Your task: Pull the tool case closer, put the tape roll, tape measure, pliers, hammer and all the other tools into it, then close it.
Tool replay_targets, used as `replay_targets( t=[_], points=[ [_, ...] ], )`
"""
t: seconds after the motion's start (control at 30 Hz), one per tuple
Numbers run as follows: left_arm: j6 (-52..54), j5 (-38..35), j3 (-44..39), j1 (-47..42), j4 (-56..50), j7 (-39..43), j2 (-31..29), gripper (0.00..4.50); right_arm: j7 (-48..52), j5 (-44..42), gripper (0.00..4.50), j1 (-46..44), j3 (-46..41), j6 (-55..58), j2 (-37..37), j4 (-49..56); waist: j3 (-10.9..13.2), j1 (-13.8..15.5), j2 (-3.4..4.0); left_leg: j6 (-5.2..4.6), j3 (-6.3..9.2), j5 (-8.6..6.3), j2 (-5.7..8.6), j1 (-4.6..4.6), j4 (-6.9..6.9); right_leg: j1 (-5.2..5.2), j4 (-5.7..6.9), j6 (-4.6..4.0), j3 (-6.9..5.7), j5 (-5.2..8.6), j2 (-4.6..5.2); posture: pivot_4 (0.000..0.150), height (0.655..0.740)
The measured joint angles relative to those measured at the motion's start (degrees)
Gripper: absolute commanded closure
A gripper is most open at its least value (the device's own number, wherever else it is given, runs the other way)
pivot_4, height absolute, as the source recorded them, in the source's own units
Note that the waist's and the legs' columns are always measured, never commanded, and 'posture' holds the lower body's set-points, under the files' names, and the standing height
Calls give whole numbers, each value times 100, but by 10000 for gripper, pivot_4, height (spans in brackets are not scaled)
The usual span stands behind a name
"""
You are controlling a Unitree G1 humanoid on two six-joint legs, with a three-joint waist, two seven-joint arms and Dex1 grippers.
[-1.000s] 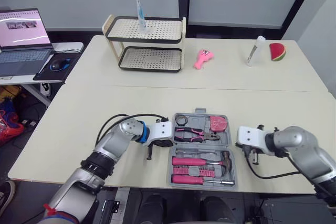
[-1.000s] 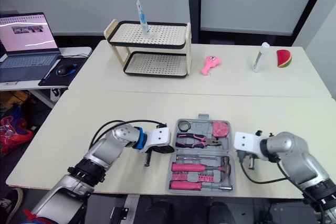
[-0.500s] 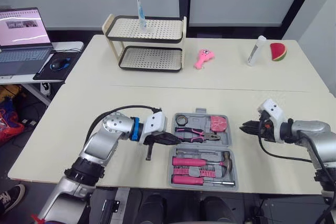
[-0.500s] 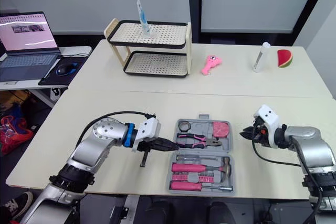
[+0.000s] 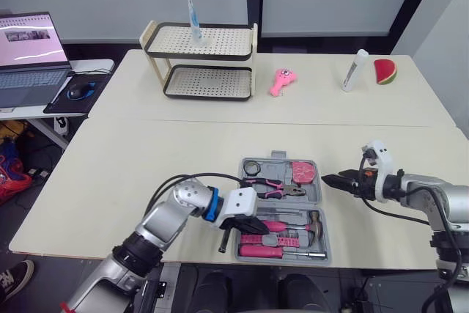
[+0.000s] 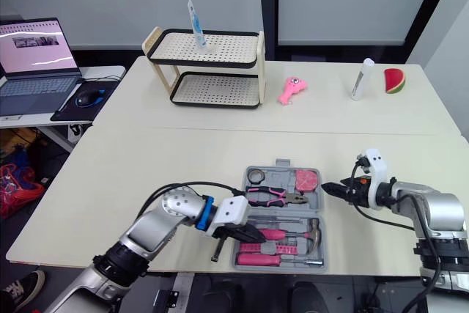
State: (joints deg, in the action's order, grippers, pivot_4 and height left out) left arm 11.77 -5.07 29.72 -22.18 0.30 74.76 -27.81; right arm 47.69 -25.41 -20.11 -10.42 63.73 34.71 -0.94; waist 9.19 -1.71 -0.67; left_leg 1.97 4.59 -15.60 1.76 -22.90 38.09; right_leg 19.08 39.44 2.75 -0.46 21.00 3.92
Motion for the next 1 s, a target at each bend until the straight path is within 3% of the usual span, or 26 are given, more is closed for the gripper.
replay_targets(
  t=[0.53, 1.0],
  points=[
    [20, 672, 467, -66, 120, -221, 48, 45000, -671, -280, 118, -371, -44, -61, -529, -768, -2, -6, 2, 0, 1, 0, 0, 3, -1, -1, 1, 0, 1, 0, 0, 1500, 7400],
    [4, 859, 614, -101, -53, -279, -8, 45000, -1030, -337, 118, -1299, -334, -1121, -1476, -2804, -12, -30, 1, 1, -3, 1, -9, 14, -3, -4, 3, 0, 5, 0, -9, 1500, 7400]
  ],
)
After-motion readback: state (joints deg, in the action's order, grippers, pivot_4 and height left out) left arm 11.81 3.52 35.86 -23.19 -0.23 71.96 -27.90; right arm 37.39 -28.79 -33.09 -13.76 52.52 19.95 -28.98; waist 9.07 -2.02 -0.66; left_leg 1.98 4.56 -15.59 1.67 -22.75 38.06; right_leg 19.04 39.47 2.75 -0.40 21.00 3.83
